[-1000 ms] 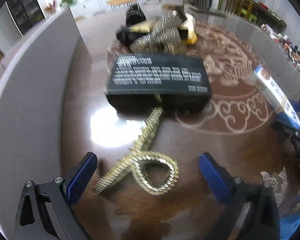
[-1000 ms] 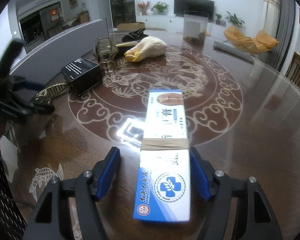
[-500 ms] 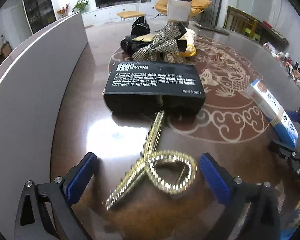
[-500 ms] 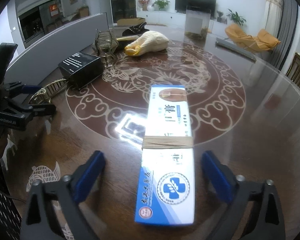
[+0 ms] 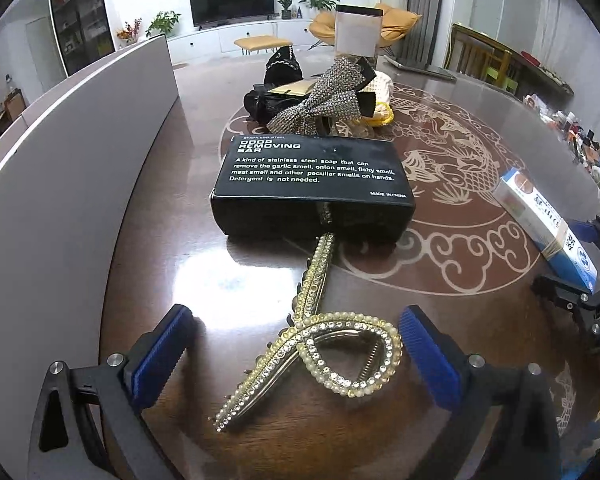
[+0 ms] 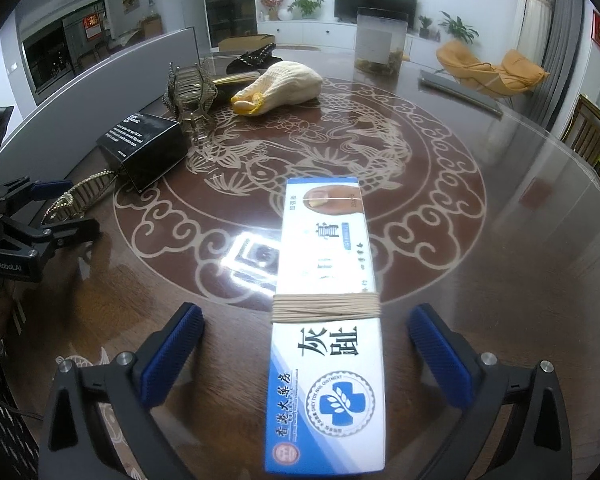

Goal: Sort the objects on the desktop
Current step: 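Lower left tool onto the gold rhinestone hair clip and close on it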

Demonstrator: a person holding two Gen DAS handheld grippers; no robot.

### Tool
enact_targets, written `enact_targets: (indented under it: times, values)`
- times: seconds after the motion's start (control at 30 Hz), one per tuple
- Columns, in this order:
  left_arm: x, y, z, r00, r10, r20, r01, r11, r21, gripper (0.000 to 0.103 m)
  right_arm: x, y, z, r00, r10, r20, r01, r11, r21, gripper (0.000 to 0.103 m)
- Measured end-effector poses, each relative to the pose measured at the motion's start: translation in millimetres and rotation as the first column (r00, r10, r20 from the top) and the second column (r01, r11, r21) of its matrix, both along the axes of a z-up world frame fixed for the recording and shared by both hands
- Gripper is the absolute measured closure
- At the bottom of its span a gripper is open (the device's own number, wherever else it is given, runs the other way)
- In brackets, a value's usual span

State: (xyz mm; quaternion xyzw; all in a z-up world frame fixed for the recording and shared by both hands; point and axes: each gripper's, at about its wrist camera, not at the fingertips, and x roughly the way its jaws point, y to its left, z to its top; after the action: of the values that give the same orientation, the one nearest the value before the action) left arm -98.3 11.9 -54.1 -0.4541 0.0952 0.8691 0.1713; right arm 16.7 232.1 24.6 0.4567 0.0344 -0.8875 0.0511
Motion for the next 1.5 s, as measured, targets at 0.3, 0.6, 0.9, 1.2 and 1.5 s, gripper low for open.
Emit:
enact_targets:
  times: [0.3,0.6,0.9,1.2,1.5]
  values:
    - [-3.1,0.0,0.6,1.000,0.005,-0.002,-0.005,1.000,0.001,0.000,-0.9,0.2,-0.6,1.000,0.001,0.000,-0.001,1.000,-0.001,0.000]
    - [-4.4,0.5,0.4,1.000,0.002,0.001,-0.002,1.000,0.003,0.000,-1.0,0.3,-0.6,1.000,0.001,0.000,-0.001,1.000,-0.001,0.000]
    - [-4.0,0.4,1.0,1.000,0.011,-0.001,-0.011,1.000,0.002,0.000,-1.0,0.2,-0.6,1.000,0.001,0.000,-0.001,1.000,-0.001,0.000]
    - [-3.2,-1.8,0.1,1.000,0.021,-0.001,-0.021,1.000,0.003,0.000,-1.1,0.1,-0.6,1.000,0.001,0.000,-0.001,1.000,-0.002,0.000]
    - [-3.5,-1.7,0.0,1.000,0.021,-0.001,-0.021,1.000,0.003,0.000,-1.2,0.1,-0.6,1.000,0.002,0.000,-0.002,1.000,-0.002,0.000]
